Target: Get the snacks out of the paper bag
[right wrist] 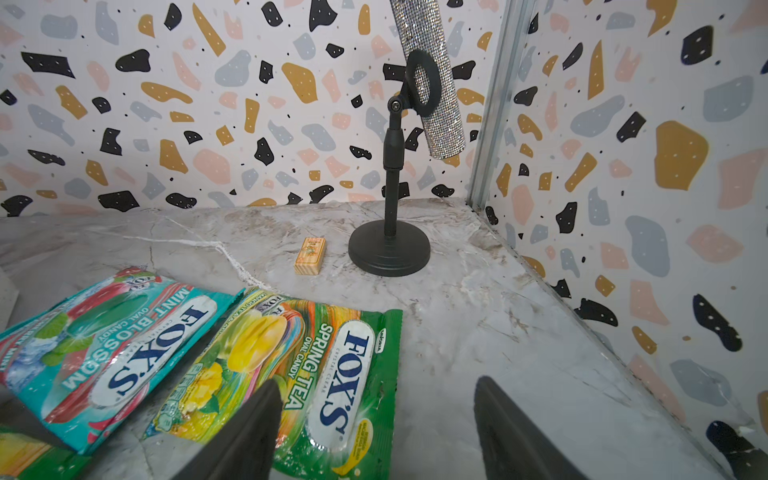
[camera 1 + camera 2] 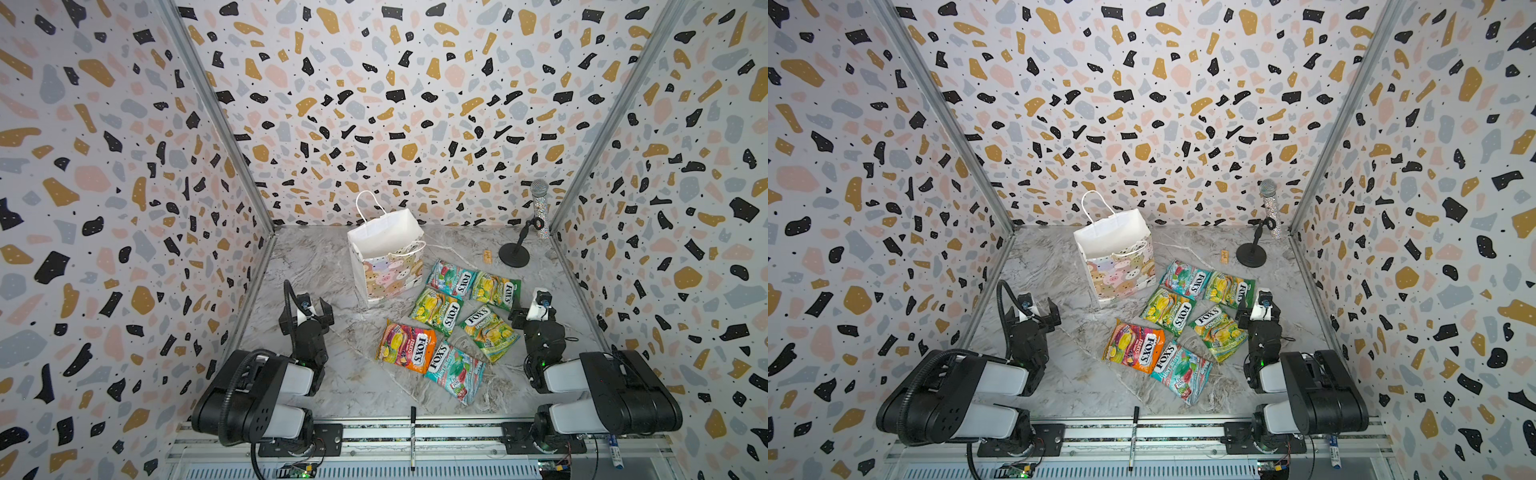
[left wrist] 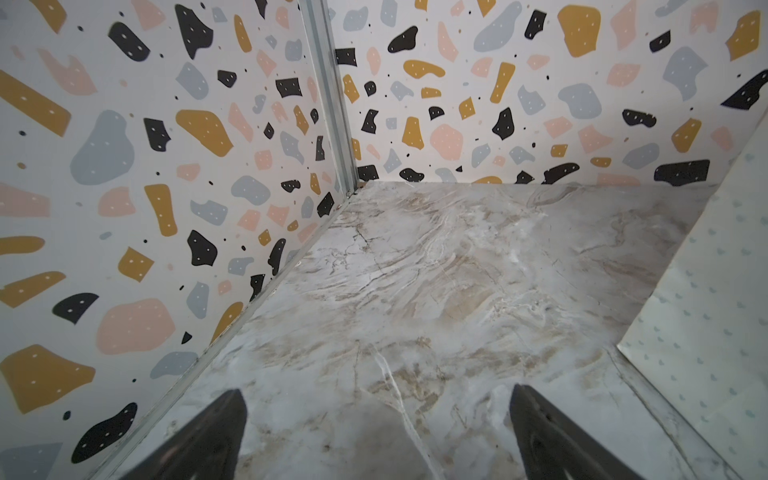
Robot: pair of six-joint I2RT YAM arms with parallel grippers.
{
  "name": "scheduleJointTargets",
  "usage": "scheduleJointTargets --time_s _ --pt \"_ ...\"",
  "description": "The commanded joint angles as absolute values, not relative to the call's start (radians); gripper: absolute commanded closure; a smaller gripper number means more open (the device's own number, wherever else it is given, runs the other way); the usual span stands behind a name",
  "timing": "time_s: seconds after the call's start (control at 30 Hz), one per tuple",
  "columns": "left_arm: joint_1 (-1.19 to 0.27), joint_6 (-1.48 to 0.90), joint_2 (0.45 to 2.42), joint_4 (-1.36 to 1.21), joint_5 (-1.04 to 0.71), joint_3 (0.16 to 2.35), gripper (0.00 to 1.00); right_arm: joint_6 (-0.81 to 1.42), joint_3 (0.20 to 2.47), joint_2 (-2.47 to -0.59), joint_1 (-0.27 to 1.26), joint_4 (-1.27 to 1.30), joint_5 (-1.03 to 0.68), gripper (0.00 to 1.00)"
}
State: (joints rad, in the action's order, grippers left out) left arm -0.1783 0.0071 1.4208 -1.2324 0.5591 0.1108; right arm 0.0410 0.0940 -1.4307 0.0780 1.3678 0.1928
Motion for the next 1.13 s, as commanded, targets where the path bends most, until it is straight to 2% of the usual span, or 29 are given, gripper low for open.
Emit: scheduleJointTargets --time_s 0.0,0.1,0.2,1.1 --pt "-0.159 -0.014 1.417 -1.261 0.564 0.153 0.0 0.055 0.105 -1.477 0.066 1.453 0.159 0.24" --pt "-0.15 -0.025 1.419 -1.253 0.565 0.159 0.0 0.044 0.125 -1.499 0.064 1.436 0.137 0.18" --pt "-0.147 -0.028 1.42 -1.252 0.565 0.158 0.0 0.034 0.163 -1.508 0.084 1.38 0.188 0.01" --pt "-0.147 -0.029 1.416 -1.255 0.565 0.155 0.0 0.022 0.168 -1.508 0.095 1.373 0.18 0.01"
